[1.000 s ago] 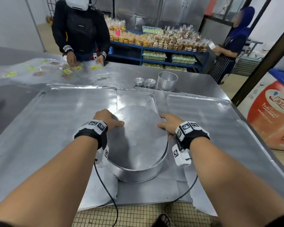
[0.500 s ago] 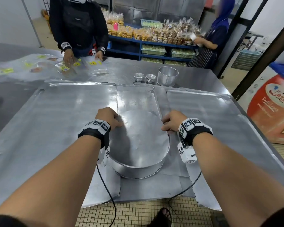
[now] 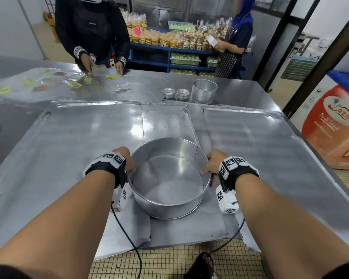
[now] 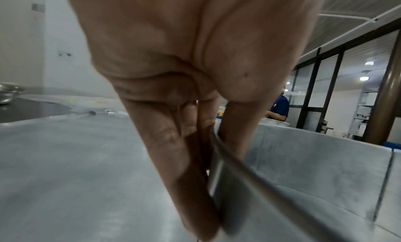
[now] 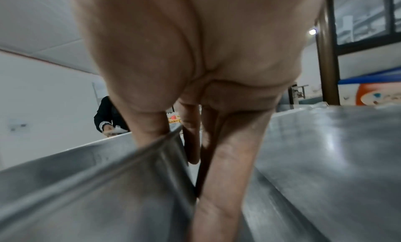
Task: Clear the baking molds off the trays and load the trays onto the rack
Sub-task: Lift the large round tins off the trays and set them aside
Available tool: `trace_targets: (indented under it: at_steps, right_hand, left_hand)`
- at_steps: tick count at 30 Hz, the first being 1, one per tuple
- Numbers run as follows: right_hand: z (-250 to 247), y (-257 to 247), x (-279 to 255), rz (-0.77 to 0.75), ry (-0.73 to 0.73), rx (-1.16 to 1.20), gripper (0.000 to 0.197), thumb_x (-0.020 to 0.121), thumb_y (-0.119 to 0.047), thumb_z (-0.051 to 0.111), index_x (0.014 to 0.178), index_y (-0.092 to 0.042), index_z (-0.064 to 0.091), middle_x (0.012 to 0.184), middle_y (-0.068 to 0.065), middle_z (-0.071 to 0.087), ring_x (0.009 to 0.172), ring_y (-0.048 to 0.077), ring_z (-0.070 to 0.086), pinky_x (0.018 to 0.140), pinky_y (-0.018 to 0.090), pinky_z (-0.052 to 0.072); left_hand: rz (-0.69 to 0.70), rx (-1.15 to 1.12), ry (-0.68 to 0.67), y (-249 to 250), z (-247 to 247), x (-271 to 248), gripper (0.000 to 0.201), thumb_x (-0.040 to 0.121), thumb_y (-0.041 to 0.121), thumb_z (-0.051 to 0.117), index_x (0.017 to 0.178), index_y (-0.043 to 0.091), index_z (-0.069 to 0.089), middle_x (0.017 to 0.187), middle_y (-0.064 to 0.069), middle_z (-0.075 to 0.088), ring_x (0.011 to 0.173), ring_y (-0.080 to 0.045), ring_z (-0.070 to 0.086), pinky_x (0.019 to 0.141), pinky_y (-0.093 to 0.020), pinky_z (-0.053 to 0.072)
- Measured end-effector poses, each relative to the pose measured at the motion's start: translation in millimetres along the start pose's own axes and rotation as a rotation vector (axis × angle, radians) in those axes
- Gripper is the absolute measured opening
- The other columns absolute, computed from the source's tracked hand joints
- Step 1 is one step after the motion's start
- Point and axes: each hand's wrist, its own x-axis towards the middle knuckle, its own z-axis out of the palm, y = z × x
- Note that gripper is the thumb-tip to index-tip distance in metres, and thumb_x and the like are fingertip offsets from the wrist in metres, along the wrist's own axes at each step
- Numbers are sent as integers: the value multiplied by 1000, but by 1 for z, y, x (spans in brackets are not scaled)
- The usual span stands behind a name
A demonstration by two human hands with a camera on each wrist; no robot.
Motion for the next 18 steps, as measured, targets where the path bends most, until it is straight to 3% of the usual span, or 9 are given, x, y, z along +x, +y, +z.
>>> trace_targets:
  at_steps: [3,6,8,11,14,16,18]
  right_hand:
    - [1,2,0,-4,-18,36,36,60,-19,85,95,-14,77,86,4,75,80,21,70,64,20,48]
    - [-3,2,3,-13,-17,51,32,59,-17,85,90,-13,77,85,5,74,76,21,67,56,20,45]
    - [-8,4,7,-25,1,80,28,60,-15,83,86,-13,77,79,4,72,72,21,65,52,19,42]
    - [-21,7,13,-54,27,123,22,61,-11,81,82,-15,76,72,2,70,69,22,65,51,19,45]
    - [-37,9,22,-63,95,241,28,59,-8,77,87,-11,76,75,6,74,61,22,69,60,33,60]
    - [-48,13,29,-76,155,322,30,61,-8,76,91,-14,77,80,7,75,54,17,68,56,30,60]
    - [-58,17,36,-85,200,463,37,59,-8,75,95,-16,77,83,7,75,63,24,72,58,39,62]
  left_hand:
    - [-18,-46,-93,-8,4,7,28,68,15,80,89,0,70,83,-18,74,78,-36,73,78,-48,60]
    - [-4,-20,-81,-4,-1,2,18,65,15,77,80,6,73,76,-13,74,76,-31,73,78,-39,60]
    - [17,-22,-51,4,-7,-3,14,69,11,76,82,5,74,80,-12,73,78,-28,69,71,-31,56]
    - [28,-72,-12,15,-13,0,10,73,6,75,83,2,74,82,-13,73,77,-28,68,68,-32,55]
    - [34,-144,51,28,-19,7,4,70,3,75,73,2,73,78,-15,73,78,-30,71,69,-32,57]
    - [53,-221,103,41,-27,13,2,70,1,72,72,1,73,77,-16,72,78,-31,71,70,-34,58]
    - [72,-304,145,57,-33,20,7,70,-2,68,75,0,73,76,-17,72,74,-32,72,72,-38,61]
